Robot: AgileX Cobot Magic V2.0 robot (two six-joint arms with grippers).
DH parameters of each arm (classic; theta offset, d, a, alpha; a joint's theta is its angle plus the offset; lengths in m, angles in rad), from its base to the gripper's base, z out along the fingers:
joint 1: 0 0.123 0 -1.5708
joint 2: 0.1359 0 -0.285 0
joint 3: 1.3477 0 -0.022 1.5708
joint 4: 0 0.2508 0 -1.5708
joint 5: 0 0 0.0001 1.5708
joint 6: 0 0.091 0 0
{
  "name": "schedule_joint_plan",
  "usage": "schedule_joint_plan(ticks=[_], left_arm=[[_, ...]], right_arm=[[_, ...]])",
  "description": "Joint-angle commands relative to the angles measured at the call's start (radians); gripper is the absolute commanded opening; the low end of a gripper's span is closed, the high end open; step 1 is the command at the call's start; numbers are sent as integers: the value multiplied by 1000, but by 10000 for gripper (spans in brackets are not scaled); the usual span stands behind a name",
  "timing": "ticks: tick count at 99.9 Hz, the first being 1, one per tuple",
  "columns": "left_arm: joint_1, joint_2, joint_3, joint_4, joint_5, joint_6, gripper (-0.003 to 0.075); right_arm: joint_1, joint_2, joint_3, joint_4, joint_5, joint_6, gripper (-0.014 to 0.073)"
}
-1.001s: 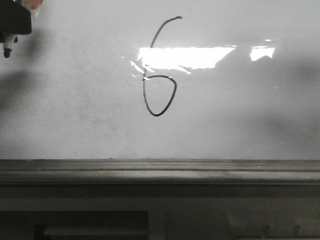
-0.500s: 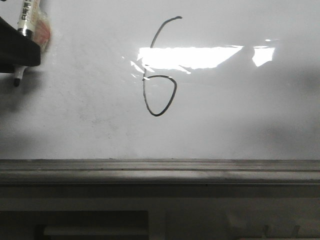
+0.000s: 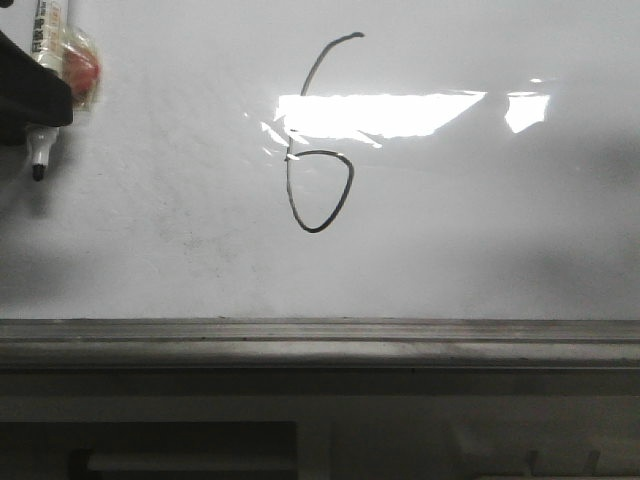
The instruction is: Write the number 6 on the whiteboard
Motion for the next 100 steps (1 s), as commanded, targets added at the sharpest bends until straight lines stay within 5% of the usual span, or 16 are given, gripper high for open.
schedule_joint_plan(ticks=[1,14,33,53,62,70,83,91,100], left_arm=[[3,-5,-31,5,-13,-7,286],[3,-7,-31,18,-9,16,331],[3,-71,-31,67,-5,22,618],[3,-231,-31,82,21,162,594],[3,-305,-29,82,59,226,546],[3,-362,-20,82,85,257,459],[3,-441,4,82,102,276,172],[3,-483,34,102,104,276,-23],[3,-542,81,151,128,276,-20]], right_arm=[[-4,-12,-21,40,-45,-2,469],[-4,-12,-21,40,-42,-2,469],[-4,-12,-21,40,-31,-2,469],[-4,-63,-17,61,-79,-2,462],[-4,-121,6,82,-158,-2,384],[-4,-197,61,90,-241,-2,231],[-4,-342,205,91,-415,-10,-73],[-4,-432,298,93,-506,-11,-65],[-4,-544,407,93,-577,-34,-65]])
